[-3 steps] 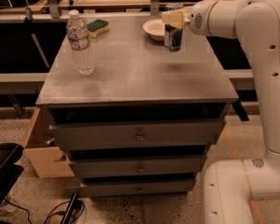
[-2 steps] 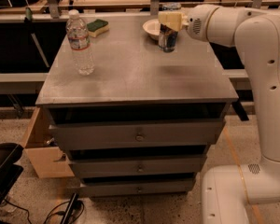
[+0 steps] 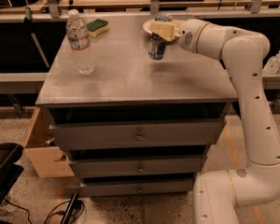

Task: Pick redbull can from paper bowl and place on counter

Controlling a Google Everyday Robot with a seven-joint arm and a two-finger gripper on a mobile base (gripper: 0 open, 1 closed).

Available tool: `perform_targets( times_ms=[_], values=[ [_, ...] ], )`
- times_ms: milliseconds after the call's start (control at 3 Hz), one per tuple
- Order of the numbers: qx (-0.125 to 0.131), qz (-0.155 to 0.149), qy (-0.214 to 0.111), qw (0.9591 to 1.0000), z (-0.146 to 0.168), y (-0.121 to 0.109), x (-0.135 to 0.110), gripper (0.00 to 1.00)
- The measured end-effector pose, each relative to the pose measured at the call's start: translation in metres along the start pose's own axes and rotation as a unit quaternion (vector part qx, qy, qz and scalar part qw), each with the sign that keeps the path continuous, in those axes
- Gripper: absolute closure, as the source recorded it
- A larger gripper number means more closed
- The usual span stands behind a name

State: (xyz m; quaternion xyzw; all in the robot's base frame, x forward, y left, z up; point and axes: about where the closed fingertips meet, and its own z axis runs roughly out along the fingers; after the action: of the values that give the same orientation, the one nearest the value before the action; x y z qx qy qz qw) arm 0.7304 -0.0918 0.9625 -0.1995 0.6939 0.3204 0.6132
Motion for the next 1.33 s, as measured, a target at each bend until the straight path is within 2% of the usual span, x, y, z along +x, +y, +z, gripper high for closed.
perform_targets(
  times_ms=[333,667,1000,1333],
  values=[
    [0.02,-0.035,0.034,0.9986,0.007,0.003,0.011,1.0],
    [0.024,-0.062,0.046,0.9967,0.009,0.007,0.021,1.0],
    [0.022,-0.066,0.044,0.9966,0.009,0.009,0.034,1.0],
    [0.02,-0.066,0.046,0.9966,0.013,0.01,0.037,0.74]
  ],
)
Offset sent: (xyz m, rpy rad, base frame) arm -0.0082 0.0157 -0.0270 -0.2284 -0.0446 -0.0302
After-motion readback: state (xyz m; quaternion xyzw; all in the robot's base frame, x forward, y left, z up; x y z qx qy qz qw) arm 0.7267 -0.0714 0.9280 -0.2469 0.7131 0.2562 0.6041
